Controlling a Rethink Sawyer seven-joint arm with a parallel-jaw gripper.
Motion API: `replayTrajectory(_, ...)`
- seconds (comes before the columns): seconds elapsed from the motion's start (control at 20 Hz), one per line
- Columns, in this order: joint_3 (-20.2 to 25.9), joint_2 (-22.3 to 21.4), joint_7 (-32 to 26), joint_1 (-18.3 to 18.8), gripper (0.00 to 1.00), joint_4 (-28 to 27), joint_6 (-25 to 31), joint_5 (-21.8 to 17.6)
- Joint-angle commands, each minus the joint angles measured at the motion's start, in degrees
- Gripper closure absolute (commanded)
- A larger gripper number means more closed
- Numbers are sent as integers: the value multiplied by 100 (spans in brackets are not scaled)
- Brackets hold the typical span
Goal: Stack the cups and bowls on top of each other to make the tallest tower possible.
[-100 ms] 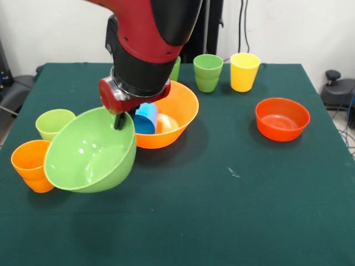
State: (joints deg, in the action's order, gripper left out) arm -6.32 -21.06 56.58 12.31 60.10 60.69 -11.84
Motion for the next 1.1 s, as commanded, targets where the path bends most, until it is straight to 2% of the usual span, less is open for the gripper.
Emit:
replayTrajectory(0.05, 672, 248, 673, 52, 100, 513, -359, 193)
replayTrajectory(0.35, 412, 320, 706, -39, 100, 414, -331, 3)
replayTrajectory(0.7, 311, 248, 706, -77, 100, 425, -150, -26)
replayTrajectory(1.1, 9, 303, 798, -282, 100, 59, 290, -164)
